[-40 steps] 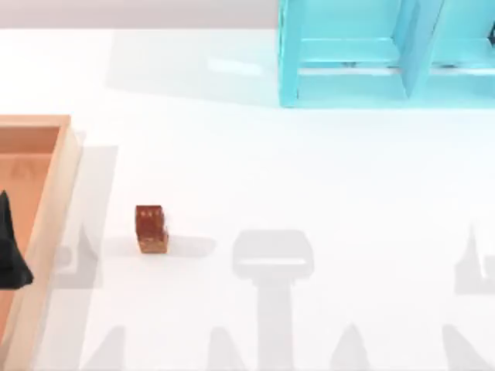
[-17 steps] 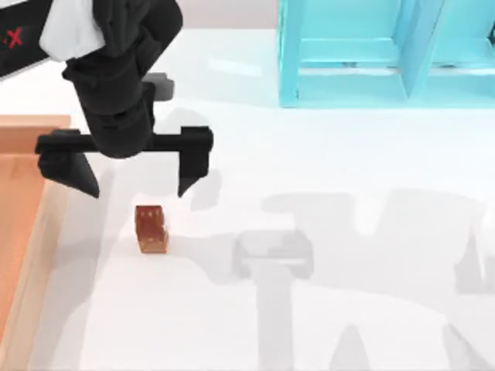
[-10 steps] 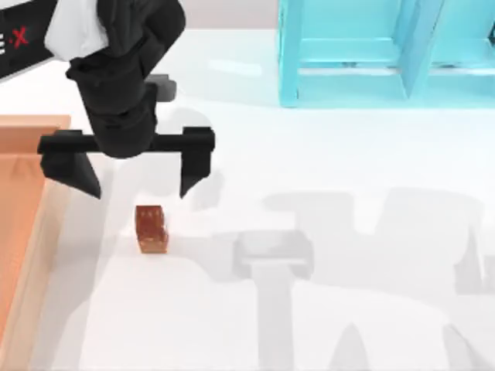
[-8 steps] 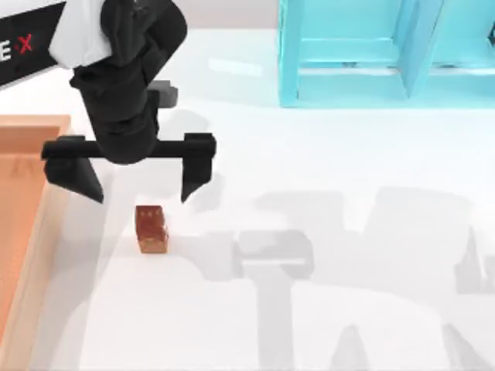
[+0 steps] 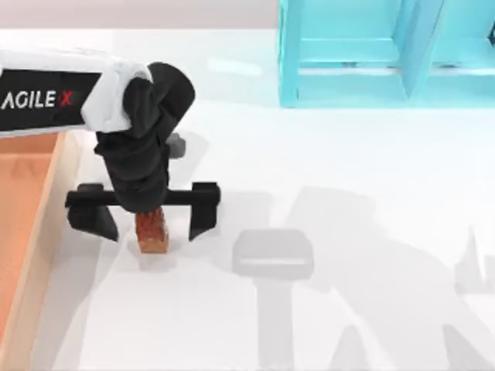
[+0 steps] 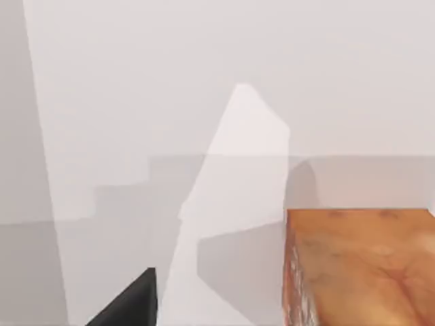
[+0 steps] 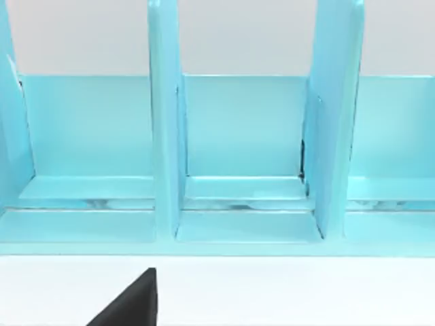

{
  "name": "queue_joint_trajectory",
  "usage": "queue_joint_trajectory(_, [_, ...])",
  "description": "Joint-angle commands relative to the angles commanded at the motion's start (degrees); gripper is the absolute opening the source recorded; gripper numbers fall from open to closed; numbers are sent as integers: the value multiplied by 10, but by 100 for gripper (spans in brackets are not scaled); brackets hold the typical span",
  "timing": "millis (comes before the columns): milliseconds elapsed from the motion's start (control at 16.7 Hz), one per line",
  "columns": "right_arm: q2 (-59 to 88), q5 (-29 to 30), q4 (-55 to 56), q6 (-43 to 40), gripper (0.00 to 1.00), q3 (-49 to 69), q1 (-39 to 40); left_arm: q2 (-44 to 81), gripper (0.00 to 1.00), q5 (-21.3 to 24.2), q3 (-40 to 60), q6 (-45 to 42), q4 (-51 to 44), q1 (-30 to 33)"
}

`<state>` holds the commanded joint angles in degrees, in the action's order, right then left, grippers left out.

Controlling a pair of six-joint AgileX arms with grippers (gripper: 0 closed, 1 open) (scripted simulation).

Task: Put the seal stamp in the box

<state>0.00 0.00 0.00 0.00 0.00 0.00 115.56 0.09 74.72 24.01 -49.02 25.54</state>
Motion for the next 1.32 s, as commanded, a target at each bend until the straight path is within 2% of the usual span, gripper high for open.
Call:
queue_joint_trajectory(300, [0,0,0,0,100,0,0,2,100,0,-5,0,6,0])
queue_joint_trajectory(1080, [0,0,0,0,100,0,0,2,2,0,-5,0,6,0])
queue_joint_trajectory(1320, [0,0,0,0,100,0,0,2,0,0,-5,0,6,0])
